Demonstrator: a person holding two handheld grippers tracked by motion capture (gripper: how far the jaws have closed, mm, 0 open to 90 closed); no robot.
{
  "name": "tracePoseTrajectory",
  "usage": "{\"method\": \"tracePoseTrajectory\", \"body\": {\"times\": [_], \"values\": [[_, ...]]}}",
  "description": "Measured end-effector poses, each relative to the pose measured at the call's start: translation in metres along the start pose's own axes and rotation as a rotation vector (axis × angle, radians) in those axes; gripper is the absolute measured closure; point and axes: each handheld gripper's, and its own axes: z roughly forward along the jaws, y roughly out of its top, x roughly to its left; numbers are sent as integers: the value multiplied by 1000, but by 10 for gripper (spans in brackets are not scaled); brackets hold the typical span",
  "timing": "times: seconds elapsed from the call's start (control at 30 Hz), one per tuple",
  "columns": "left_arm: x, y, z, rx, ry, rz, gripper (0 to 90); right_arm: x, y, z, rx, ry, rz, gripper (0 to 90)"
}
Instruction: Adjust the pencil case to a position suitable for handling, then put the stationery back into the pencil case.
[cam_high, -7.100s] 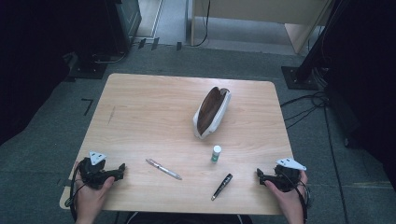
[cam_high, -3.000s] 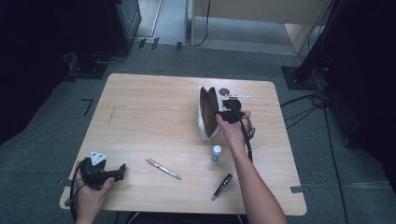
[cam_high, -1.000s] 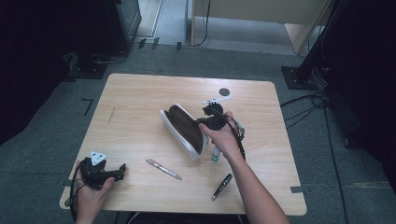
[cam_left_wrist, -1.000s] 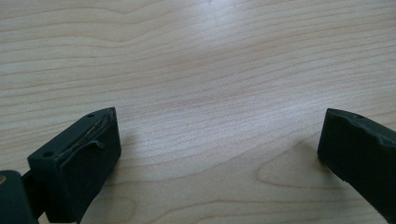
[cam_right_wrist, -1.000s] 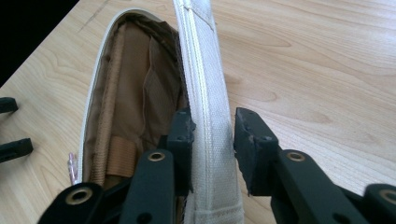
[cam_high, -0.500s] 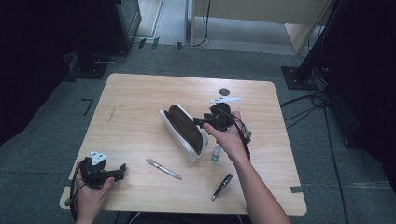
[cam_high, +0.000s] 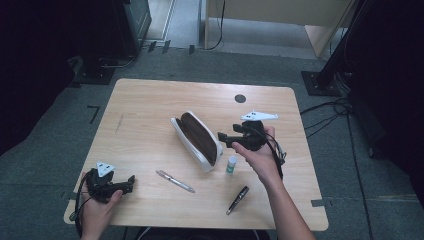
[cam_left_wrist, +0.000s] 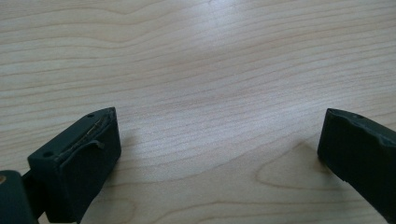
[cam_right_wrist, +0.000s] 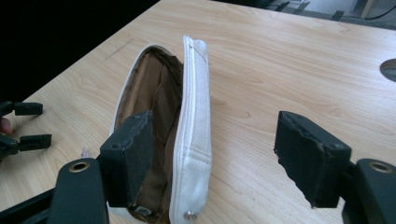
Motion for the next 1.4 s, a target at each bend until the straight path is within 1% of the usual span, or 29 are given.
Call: {"method": "tracePoseTrajectory", "body": {"times": [0.1,0.17,0.33,0.5,0.6,0.7,0.93,1.03,1.27,1.4], "values": [[0,0,0,0,0,0,0,0,-6,-7,-16,-1,-10,283],[0,0,0,-1,0,0,0,0,-10,-10,-22,1,-17,303],[0,0,0,-1,0,-1,0,-3,-21,-18,-45,19,-9,356],[0,0,0,-1,-1,-2,0,-6,-32,-24,-63,14,-9,401],[0,0,0,-1,-1,-2,0,-8,-38,-27,-73,20,-5,423],[0,0,0,0,-1,-1,0,-8,-44,-29,-72,20,-9,439],[0,0,0,0,-1,-1,0,-8,-61,-31,-75,46,-24,462],[0,0,0,0,-1,-1,0,-7,-68,-31,-67,56,-26,479],[0,0,0,0,-1,-1,0,-5,-80,-29,-58,55,-44,490],[0,0,0,0,-1,-1,0,-4,-85,-26,-54,46,-55,487]]}}
